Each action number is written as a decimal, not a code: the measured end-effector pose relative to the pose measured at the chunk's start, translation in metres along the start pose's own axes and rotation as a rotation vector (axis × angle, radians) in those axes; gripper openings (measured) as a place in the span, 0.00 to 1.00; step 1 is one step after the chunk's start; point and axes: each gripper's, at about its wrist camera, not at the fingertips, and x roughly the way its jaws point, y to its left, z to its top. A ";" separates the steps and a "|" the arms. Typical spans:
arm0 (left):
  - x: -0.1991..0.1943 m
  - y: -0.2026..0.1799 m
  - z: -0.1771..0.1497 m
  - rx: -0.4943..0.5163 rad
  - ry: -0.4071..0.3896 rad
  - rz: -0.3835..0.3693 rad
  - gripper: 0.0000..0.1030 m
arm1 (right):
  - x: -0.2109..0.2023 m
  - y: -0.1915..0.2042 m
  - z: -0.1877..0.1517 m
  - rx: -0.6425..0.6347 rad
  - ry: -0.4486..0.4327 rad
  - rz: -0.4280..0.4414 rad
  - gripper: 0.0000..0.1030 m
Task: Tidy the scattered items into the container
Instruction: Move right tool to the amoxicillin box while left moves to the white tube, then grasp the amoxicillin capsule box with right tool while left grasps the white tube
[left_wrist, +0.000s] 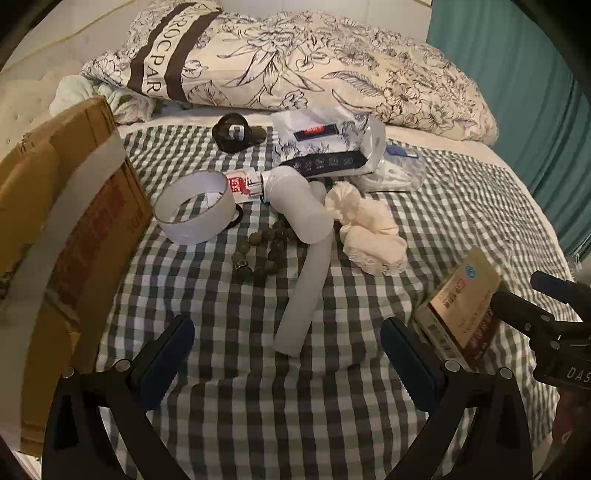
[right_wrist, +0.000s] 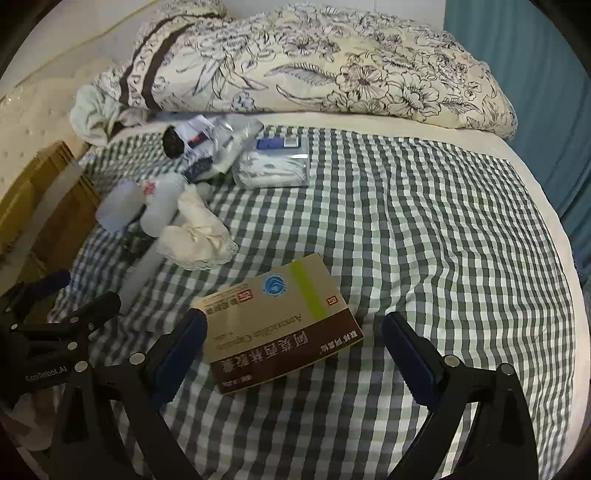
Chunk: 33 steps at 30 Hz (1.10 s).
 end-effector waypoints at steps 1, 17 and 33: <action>0.002 -0.001 0.000 0.005 -0.001 0.004 1.00 | 0.003 -0.004 0.001 0.026 0.014 0.003 0.93; 0.048 -0.006 -0.003 0.057 0.047 0.001 0.71 | 0.060 -0.028 -0.010 0.445 0.251 0.171 0.94; 0.033 -0.005 -0.003 0.040 0.077 -0.158 0.08 | 0.042 -0.012 0.002 0.359 0.167 0.259 0.49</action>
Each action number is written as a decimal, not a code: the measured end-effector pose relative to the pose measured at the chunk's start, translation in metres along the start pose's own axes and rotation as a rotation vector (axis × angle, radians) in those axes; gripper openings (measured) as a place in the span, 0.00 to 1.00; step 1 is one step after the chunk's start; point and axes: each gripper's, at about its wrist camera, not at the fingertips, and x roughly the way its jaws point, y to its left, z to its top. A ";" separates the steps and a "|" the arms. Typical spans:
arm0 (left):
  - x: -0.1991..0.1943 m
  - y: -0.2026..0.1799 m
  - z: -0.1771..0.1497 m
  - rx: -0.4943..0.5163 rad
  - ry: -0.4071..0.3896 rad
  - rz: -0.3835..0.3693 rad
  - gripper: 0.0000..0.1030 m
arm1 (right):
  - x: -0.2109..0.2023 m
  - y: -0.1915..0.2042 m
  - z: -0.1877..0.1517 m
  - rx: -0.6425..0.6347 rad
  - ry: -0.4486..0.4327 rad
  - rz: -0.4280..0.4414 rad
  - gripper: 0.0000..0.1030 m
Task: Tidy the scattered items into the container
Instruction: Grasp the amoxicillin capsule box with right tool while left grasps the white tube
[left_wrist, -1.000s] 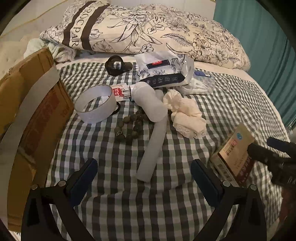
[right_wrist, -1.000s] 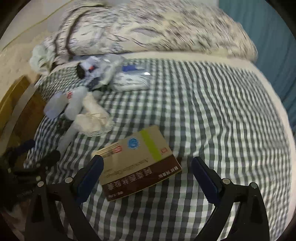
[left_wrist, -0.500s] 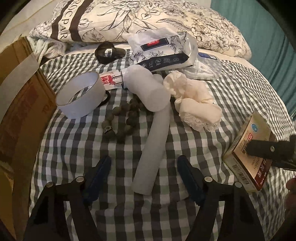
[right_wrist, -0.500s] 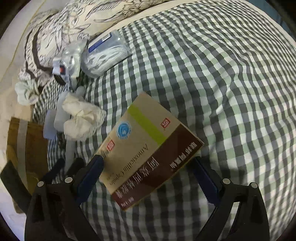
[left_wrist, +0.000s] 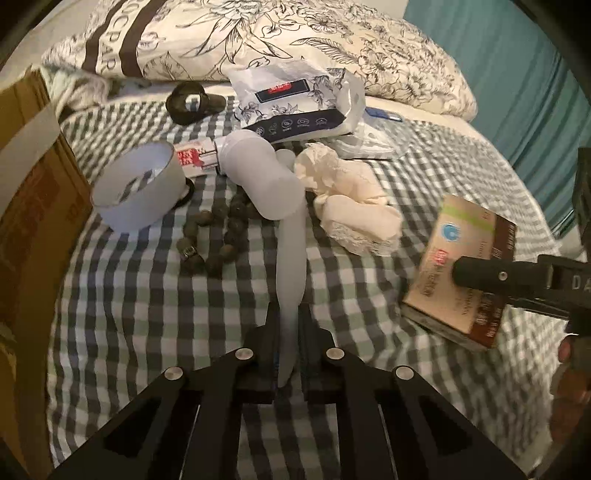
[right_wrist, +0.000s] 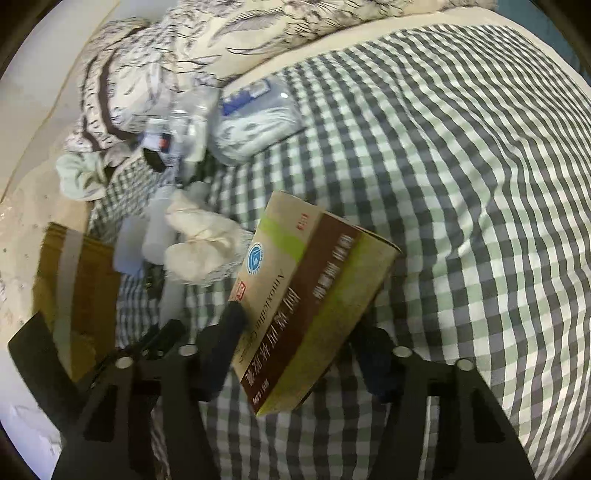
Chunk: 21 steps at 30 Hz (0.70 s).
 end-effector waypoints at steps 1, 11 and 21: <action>-0.002 0.000 -0.001 0.001 -0.002 -0.012 0.08 | -0.003 0.005 -0.001 -0.023 -0.010 0.003 0.47; 0.022 -0.004 0.006 0.020 0.031 -0.016 0.10 | 0.030 0.027 0.000 -0.073 0.050 0.068 0.31; -0.016 0.001 0.001 0.007 -0.041 -0.066 0.06 | 0.003 0.038 0.003 -0.159 -0.004 -0.014 0.30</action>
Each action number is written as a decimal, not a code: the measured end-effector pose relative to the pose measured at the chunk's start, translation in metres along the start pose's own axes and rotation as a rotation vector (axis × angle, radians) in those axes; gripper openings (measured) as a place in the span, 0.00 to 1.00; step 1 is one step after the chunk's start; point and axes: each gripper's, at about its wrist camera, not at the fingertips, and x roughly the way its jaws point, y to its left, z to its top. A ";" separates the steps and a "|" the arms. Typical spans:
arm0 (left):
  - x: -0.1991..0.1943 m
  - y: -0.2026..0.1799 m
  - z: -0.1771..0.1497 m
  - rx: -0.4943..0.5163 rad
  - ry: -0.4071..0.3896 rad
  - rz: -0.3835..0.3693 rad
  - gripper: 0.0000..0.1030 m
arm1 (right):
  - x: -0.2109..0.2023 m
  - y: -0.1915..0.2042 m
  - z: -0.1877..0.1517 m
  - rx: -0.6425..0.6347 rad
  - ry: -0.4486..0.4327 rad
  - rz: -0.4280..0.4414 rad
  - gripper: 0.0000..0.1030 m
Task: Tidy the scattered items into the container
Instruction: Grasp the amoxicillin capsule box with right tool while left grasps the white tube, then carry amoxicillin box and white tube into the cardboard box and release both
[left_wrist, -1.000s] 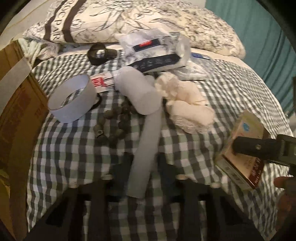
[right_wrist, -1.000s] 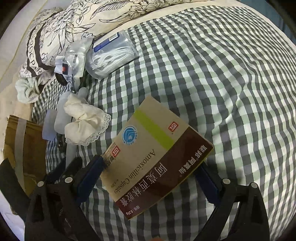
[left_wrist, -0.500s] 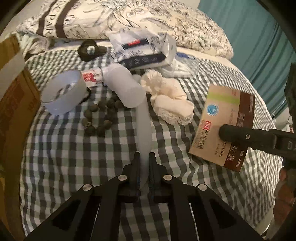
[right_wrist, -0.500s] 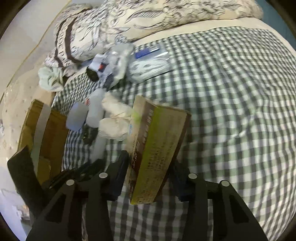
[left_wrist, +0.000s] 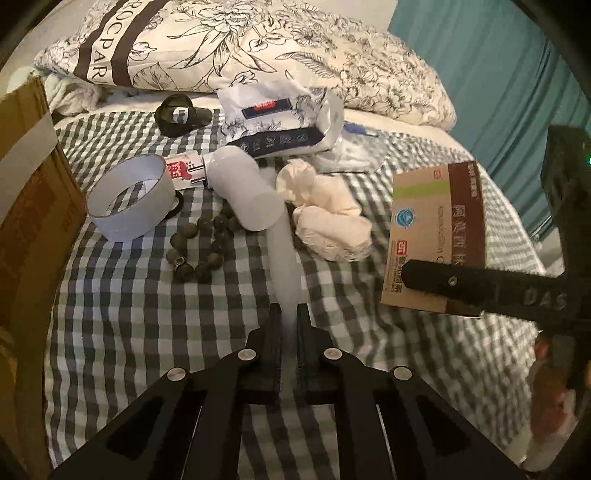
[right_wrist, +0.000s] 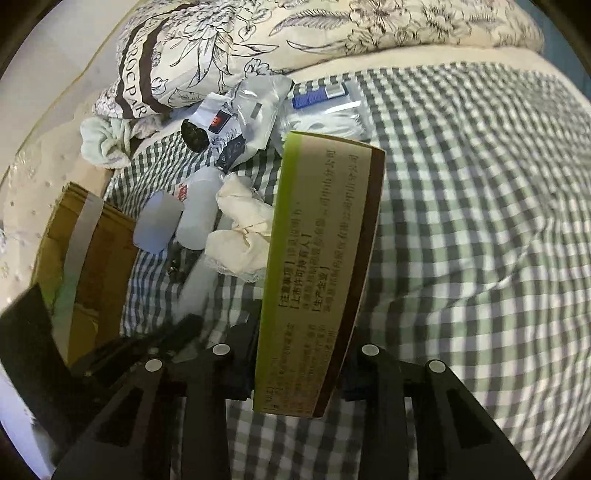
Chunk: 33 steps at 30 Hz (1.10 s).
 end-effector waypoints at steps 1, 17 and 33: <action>-0.006 0.000 0.001 -0.007 -0.005 -0.008 0.06 | -0.004 0.000 -0.001 -0.009 -0.006 -0.008 0.30; -0.103 -0.012 0.011 -0.030 -0.167 -0.051 0.06 | -0.072 0.038 -0.023 -0.148 -0.138 -0.041 0.30; -0.206 0.015 0.028 -0.032 -0.308 0.031 0.06 | -0.125 0.125 -0.038 -0.271 -0.268 -0.019 0.30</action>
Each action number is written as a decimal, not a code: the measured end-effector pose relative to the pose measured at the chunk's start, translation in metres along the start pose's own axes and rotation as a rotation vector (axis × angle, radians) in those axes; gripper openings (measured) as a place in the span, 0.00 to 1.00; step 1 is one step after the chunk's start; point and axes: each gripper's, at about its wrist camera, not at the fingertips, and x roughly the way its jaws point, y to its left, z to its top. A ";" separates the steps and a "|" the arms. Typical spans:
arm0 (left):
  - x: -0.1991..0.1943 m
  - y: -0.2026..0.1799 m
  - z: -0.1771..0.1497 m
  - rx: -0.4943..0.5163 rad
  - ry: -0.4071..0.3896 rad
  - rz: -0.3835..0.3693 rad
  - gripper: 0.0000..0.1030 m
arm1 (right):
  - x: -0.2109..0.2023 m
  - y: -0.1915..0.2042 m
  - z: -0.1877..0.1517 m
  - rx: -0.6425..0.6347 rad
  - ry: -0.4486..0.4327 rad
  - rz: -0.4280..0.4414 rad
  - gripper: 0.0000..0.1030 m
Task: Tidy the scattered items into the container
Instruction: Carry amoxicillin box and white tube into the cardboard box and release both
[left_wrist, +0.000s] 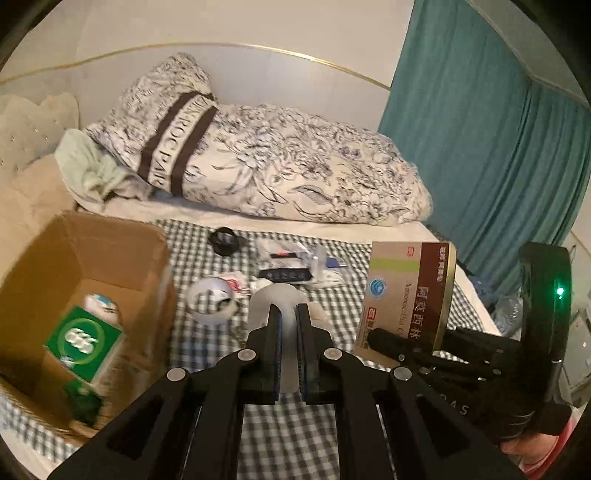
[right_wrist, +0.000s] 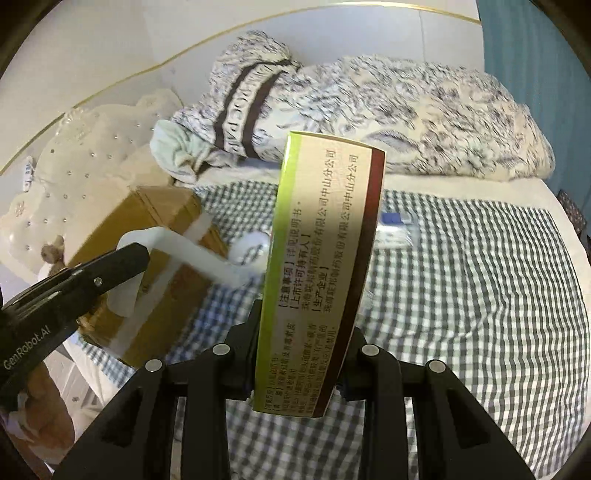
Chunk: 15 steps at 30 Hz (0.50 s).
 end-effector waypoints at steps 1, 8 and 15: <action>-0.005 0.003 0.002 -0.003 -0.007 0.004 0.06 | -0.002 0.007 0.003 -0.007 -0.008 0.008 0.30; -0.040 0.044 0.019 -0.034 -0.067 0.064 0.06 | -0.002 0.060 0.024 -0.085 -0.035 0.065 0.30; -0.054 0.099 0.024 -0.087 -0.075 0.148 0.06 | 0.021 0.120 0.047 -0.171 -0.033 0.152 0.30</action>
